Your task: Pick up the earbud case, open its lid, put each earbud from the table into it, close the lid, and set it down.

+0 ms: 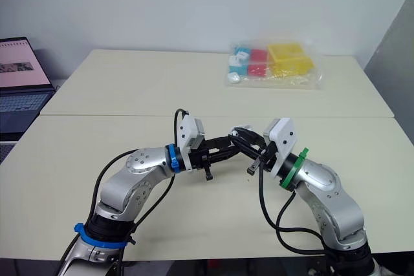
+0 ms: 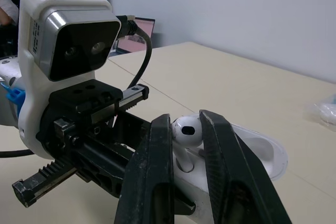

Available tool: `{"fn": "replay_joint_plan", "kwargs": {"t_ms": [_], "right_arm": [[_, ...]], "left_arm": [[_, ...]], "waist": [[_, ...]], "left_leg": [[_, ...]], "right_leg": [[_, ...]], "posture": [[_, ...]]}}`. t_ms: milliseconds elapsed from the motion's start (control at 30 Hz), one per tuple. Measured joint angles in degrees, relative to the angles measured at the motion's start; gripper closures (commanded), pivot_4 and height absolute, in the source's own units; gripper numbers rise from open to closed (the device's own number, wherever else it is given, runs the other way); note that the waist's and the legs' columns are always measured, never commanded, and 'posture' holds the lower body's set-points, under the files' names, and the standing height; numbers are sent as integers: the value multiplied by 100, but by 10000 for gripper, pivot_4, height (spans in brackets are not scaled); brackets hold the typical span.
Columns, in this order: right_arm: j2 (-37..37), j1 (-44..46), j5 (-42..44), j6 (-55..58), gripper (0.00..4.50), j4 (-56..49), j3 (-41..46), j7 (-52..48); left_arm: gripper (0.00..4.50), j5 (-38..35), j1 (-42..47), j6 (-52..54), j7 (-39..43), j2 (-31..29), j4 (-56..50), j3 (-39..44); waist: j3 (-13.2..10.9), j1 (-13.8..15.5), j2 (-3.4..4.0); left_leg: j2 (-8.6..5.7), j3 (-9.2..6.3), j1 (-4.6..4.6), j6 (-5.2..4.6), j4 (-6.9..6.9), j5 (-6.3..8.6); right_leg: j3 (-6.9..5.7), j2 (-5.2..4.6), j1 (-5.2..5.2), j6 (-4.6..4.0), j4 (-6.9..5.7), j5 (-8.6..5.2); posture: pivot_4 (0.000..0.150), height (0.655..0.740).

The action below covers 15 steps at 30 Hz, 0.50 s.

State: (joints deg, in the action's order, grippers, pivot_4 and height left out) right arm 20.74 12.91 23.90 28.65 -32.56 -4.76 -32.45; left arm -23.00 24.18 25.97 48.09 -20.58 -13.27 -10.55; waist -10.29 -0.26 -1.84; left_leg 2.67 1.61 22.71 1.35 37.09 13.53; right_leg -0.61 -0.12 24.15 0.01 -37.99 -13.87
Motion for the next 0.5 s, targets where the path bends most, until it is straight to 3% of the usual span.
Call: {"fn": "replay_joint_plan", "kwargs": {"t_ms": [500], "right_arm": [[-2,-157,364,83,41132,24,64,77]], "left_arm": [[37199,0,-3,101,20,-12,36,-33]], "waist": [[0,1,0]], "left_leg": [[0,-1,0,0,0,0]], "right_leg": [[0,0,0,0,0,0]], "posture": [[1500,7387]]}}
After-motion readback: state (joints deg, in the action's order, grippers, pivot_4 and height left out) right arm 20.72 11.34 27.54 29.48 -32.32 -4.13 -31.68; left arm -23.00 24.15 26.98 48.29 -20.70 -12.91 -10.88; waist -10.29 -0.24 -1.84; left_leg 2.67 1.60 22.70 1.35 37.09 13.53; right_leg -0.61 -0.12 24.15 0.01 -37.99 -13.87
